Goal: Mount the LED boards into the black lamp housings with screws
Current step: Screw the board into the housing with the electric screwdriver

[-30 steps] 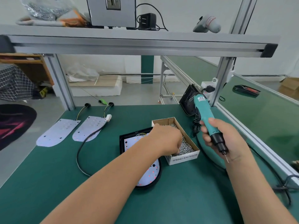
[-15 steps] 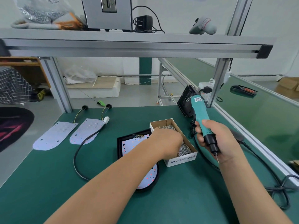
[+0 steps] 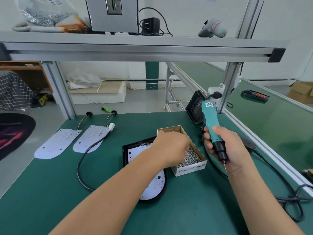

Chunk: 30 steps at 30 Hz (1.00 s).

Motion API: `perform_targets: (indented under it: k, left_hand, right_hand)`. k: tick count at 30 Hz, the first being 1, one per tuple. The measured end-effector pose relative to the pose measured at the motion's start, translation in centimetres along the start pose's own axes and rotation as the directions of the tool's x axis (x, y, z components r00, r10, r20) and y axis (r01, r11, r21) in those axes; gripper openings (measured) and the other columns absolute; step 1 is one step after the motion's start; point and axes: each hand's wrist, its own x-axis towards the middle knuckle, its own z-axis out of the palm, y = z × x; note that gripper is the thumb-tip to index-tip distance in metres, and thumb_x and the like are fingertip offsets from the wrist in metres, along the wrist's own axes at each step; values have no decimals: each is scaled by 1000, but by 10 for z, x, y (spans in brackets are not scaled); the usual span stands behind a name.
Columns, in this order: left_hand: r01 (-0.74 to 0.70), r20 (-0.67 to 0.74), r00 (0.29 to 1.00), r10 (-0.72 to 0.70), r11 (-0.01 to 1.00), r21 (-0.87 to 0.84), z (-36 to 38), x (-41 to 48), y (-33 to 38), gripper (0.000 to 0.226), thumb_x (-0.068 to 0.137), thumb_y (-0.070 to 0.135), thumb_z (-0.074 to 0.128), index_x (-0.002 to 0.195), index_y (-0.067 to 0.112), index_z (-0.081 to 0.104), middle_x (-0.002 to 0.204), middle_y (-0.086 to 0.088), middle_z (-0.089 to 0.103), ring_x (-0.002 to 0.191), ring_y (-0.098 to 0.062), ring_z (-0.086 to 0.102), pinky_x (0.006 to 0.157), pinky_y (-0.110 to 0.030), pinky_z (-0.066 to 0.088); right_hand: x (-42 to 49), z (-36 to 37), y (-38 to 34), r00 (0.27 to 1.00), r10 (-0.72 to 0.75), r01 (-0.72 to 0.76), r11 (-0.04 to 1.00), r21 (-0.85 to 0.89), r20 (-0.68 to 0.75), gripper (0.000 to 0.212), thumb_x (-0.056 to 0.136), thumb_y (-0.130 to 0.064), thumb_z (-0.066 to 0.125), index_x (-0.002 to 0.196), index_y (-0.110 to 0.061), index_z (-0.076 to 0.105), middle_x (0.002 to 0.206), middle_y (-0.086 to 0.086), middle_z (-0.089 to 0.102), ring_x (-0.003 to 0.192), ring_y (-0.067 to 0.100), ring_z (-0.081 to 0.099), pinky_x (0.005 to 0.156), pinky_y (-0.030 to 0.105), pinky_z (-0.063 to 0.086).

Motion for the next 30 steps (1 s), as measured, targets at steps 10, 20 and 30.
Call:
perform_targets:
  k: [10,20,30]
  left_hand:
    - [25,194,936,-295,-492,-870,-46,-72,-44,8,95,11,64,87,12,62,78,-3,58,69,-15,55,54,-22,52]
    - [246,372,895,-246,-424,-872,-25,-123,-57,5,90,14,59,87,15,55,81,-4,53,59,-12,34,37,-18,24]
    - [271,361,917,-171,-397,-877,-19,-127,-44,8,90,11,69,82,12,69,92,-11,66,60,-11,42,42,-17,31]
  right_hand:
    - [-8,17,-1,999,15,-21,983,181,32,26,96,-33,70,104,-10,64,80,3,64,62,15,61,51,24,53]
    - [-24,62,-12,989,-62,130,800,586,-134,26,94,-38,71,105,-16,61,76,0,51,61,14,49,53,23,45]
    - [-28,123,-16,985,-110,169,725,668,-130,34,90,-48,76,86,-15,66,74,0,55,61,16,55,57,27,49]
